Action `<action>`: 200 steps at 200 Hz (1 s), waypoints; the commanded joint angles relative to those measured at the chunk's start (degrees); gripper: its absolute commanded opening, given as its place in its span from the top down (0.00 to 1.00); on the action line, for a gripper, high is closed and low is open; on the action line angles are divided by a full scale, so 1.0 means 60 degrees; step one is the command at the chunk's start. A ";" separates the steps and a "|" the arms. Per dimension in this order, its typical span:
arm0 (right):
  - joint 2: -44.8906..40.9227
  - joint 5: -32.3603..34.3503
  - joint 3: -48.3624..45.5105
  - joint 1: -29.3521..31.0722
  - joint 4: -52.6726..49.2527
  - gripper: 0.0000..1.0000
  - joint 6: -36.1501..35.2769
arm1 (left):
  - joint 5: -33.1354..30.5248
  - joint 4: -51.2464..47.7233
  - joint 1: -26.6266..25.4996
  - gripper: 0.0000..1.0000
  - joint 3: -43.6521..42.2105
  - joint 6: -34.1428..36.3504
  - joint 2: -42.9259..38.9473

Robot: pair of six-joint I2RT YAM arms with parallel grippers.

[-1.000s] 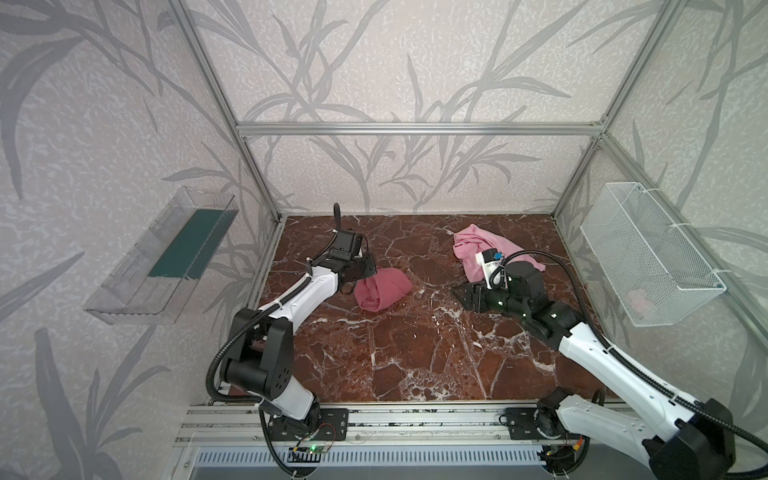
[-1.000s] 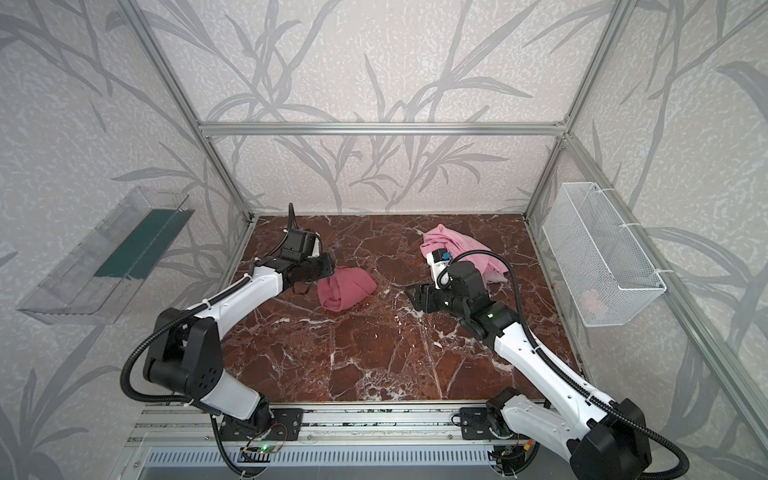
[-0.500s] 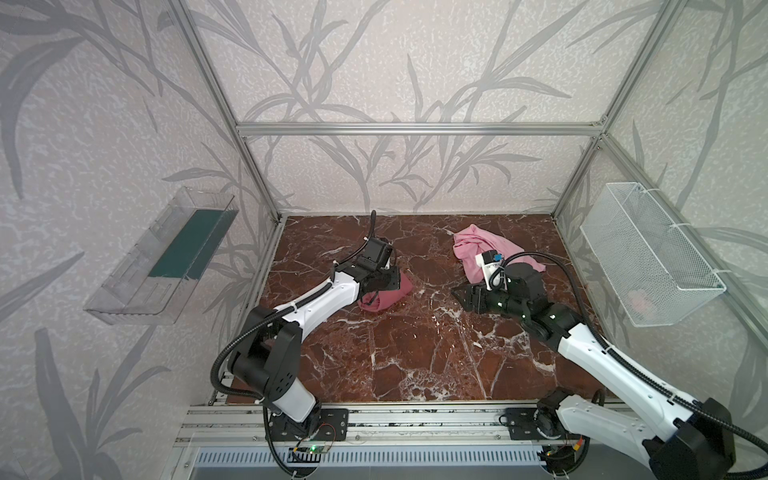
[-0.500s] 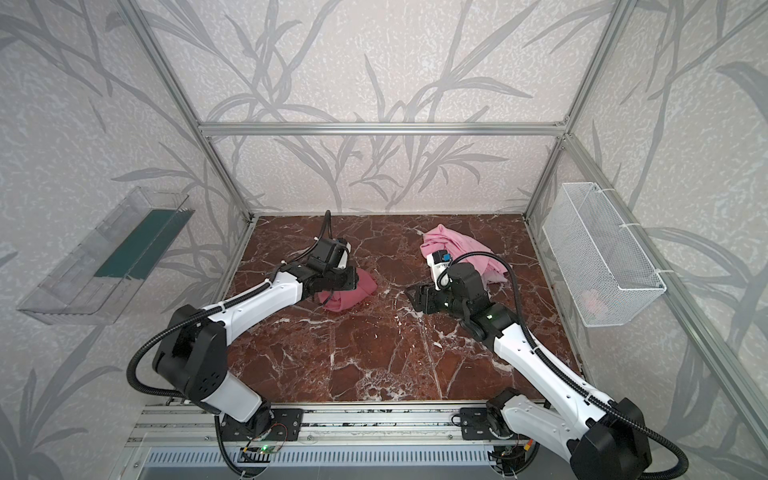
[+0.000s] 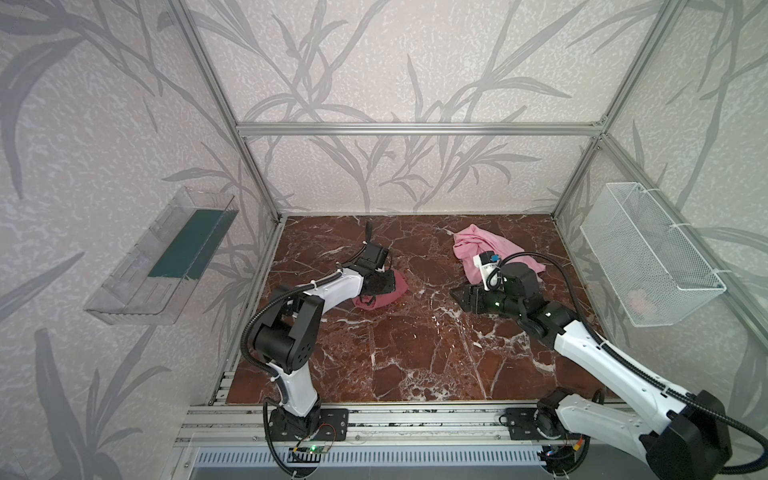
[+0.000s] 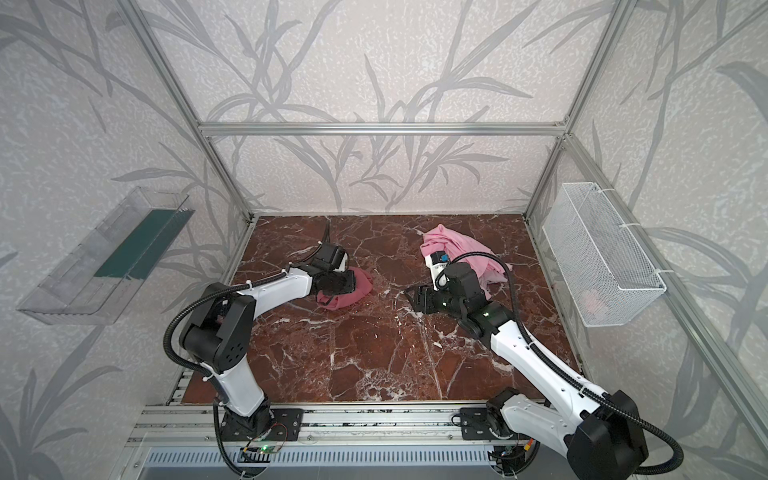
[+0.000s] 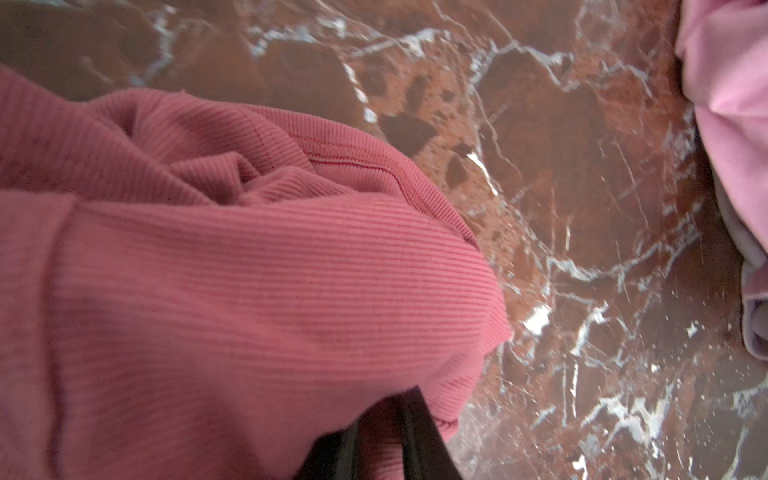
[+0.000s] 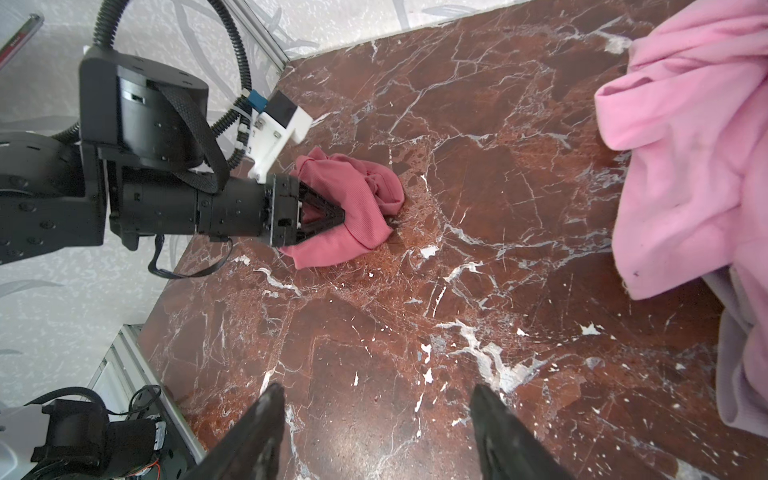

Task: Pick out a specific cloth from the pile

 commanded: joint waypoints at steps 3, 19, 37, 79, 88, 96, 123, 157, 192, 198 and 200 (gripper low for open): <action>0.0185 0.0113 0.0456 -0.0029 0.0002 0.30 -0.0082 | 0.0045 -0.0007 0.0884 0.82 0.0205 -0.0079 0.0362; 0.0365 0.0073 0.0638 -0.0027 -0.0064 0.30 -0.0096 | 0.0126 0.0037 0.1378 0.82 0.0337 -0.0024 0.0432; 0.0533 0.0030 0.0815 -0.0023 -0.0096 0.30 -0.0112 | 0.0196 -0.0027 0.1883 0.82 0.0540 0.0043 0.0542; 0.0712 0.0088 0.1067 -0.0018 -0.0238 0.30 -0.0214 | 0.0423 -0.0010 0.2749 0.82 0.0755 0.0100 0.0759; 0.0708 0.0080 0.1074 -0.0019 -0.0246 0.30 -0.0229 | 0.0491 -0.0007 0.2869 0.82 0.0780 0.0113 0.0755; 0.0691 0.0092 0.1058 -0.0018 -0.0231 0.30 -0.0243 | 0.0601 -0.0043 0.2956 0.82 0.0801 0.0090 0.0719; 0.0688 0.0218 0.1057 -0.0019 -0.0255 0.30 -0.0272 | 0.0729 -0.0008 0.3075 0.82 0.0707 0.0052 0.0334; 0.0471 0.0483 0.1078 -0.0019 -0.0472 0.30 -0.0493 | 0.0894 0.0097 0.2913 0.82 0.0500 -0.0055 -0.0397; -0.0020 0.0938 0.1187 -0.0119 -0.0779 0.29 -0.1102 | 0.0048 -0.0149 0.2060 0.82 0.0201 0.0298 -0.1811; -0.0103 0.1011 0.1240 -0.0158 -0.0862 0.29 -0.1192 | -0.0199 -0.0141 0.1866 0.82 0.0095 0.0406 -0.2104; -0.0114 0.1032 0.1244 -0.0172 -0.0883 0.29 -0.1220 | -0.0281 -0.0139 0.1785 0.82 0.0057 0.0448 -0.2195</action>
